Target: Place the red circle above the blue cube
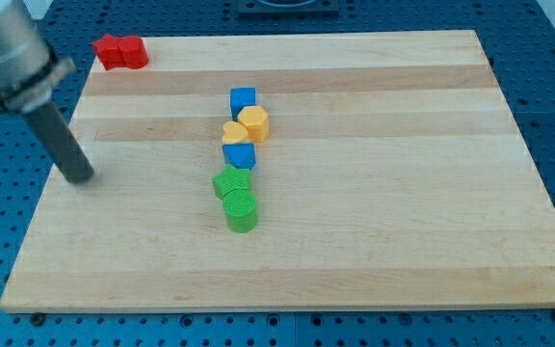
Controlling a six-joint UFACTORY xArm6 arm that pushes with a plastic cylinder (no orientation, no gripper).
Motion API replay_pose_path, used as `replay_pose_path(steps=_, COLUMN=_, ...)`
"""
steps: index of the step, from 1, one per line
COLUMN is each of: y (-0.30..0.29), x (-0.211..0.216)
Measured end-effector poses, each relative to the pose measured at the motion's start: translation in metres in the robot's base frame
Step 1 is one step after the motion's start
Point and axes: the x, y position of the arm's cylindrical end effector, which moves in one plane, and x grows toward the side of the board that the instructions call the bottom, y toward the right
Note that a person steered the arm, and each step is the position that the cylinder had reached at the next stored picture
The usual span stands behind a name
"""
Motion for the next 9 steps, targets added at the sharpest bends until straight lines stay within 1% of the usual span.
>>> replay_pose_path(steps=1, y=-0.022, x=-0.095)
replay_pose_path(steps=2, y=-0.023, x=-0.170)
replay_pose_path(steps=3, y=-0.030, x=-0.205)
replay_pose_path(steps=4, y=-0.034, x=-0.203)
replay_pose_path(steps=5, y=-0.033, x=-0.244)
replay_pose_path(steps=6, y=-0.024, x=-0.246)
replay_pose_path(steps=7, y=0.000, x=-0.245)
replay_pose_path(steps=8, y=0.047, x=-0.223)
replay_pose_path(steps=9, y=0.069, x=-0.200)
